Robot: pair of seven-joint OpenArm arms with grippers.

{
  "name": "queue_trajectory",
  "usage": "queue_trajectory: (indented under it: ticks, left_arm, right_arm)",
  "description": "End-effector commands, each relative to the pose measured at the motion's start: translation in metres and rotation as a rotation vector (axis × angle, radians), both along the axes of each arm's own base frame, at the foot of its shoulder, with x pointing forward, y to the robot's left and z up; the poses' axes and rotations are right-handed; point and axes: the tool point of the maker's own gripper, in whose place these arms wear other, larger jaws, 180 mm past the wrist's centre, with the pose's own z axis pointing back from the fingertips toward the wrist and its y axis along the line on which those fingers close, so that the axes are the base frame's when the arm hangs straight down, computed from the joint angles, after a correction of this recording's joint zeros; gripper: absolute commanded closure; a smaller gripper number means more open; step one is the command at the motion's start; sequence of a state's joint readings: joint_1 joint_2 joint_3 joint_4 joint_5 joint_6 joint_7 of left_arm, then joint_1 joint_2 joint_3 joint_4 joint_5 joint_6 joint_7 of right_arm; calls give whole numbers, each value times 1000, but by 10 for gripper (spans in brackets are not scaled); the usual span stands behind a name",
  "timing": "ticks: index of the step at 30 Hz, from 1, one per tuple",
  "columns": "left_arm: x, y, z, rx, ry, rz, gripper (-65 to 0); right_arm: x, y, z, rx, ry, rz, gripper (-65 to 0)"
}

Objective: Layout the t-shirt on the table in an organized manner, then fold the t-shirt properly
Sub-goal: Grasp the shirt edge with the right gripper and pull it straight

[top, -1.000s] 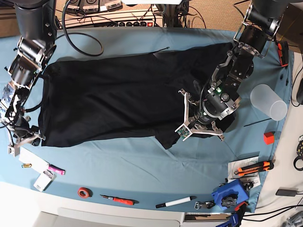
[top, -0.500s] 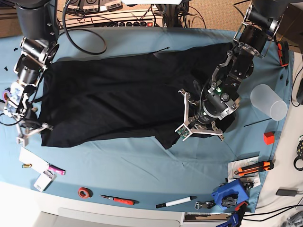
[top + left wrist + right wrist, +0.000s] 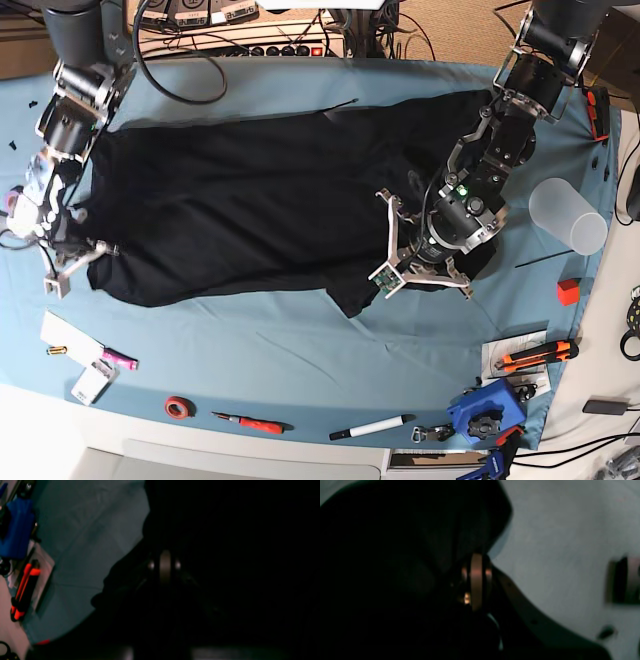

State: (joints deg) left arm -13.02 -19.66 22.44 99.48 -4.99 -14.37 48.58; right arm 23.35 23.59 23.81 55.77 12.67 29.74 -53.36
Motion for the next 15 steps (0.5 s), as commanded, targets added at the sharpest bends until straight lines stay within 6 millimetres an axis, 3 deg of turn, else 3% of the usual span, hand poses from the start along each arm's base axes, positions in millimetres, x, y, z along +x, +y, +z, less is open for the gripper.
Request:
queue_trajectory:
  ticks: [1,7,10,15]
  left_arm:
    - [10,-1,17,-17,-53,1,0]
    - [10,-1,17,-17,-54,1,0]
    - [10,-1,17,-17,-54,1,0]
    - [10,-1,17,-17,-53,2,0]
  right_arm:
    - [17,-8,40,-34,-111,21,0]
    - [-7,18,78,-110,-176,146,0]
    - [-24,31,74,-101,-161,184,0]
    - [-45,33,51,-90,-115,190,0]
